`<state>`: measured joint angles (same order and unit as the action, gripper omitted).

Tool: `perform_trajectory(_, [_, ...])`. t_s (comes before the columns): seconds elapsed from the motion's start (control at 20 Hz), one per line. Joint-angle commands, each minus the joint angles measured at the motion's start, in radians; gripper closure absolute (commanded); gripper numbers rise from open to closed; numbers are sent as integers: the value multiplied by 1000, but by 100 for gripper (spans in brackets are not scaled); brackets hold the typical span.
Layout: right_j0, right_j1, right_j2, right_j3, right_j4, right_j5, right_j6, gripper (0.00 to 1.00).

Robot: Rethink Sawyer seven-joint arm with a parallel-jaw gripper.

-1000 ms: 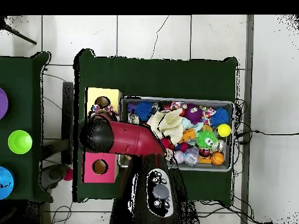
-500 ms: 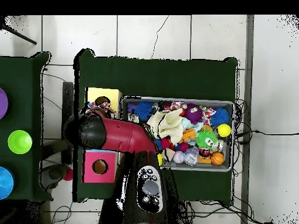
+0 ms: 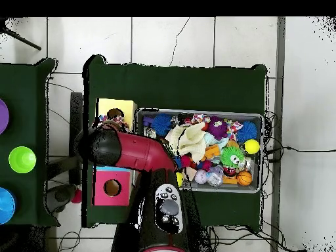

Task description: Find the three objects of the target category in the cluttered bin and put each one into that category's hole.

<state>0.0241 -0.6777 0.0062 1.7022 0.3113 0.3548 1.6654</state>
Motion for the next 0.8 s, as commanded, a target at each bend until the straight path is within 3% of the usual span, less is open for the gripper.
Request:
perform_trajectory(0.05, [-23, 64, 33, 2, 48, -108, 252, 100])
perform_trajectory(0.25, [-31, 66, 56, -5, 65, -140, 251, 100])
perform_trajectory(0.8, [2, 47, 30, -34, 130, -76, 267, 100])
